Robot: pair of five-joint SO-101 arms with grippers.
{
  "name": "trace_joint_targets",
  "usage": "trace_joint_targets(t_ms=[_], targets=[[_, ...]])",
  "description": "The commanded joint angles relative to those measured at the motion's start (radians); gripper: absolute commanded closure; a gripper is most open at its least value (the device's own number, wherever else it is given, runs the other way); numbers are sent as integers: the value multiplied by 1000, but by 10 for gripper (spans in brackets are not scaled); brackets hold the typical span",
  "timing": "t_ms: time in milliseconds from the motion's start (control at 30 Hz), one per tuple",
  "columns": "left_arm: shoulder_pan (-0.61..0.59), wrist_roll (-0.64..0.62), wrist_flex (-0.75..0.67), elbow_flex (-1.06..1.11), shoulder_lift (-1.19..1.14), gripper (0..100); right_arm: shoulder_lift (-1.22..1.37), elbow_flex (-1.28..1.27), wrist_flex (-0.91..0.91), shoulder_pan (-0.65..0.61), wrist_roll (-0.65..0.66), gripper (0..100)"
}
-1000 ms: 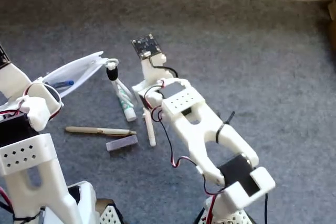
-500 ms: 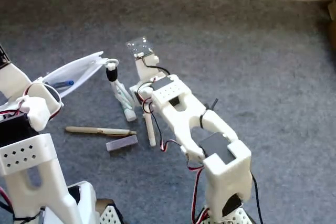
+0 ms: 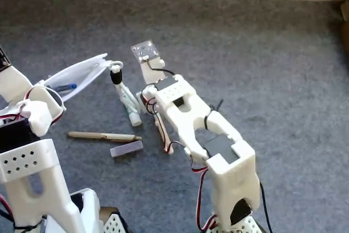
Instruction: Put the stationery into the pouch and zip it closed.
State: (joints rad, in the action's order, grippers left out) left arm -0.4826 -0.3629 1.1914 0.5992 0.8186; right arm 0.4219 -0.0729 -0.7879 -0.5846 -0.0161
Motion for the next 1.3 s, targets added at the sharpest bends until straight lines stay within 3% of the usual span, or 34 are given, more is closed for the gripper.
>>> trace_joint_targets(t_ms=[0,433,600,1000,1133,1267], targets=[[-15,-9,-3,-16,35,994,-12,87,-105,19,-5,992],[-15,-9,-3,-15,35,994,-13,260,-414,73,-3,992],[-10,-9,-3,-15,35,994,-8,268,-426,90,98,992],[-13,-9,-2,-15,35,994,116,306,-440,85,149,974],[-13,-9,-2,-15,35,994,153,420,-581,84,144,910],[-13,-9,-2,-15,35,994,193,519,-671,85,144,913]])
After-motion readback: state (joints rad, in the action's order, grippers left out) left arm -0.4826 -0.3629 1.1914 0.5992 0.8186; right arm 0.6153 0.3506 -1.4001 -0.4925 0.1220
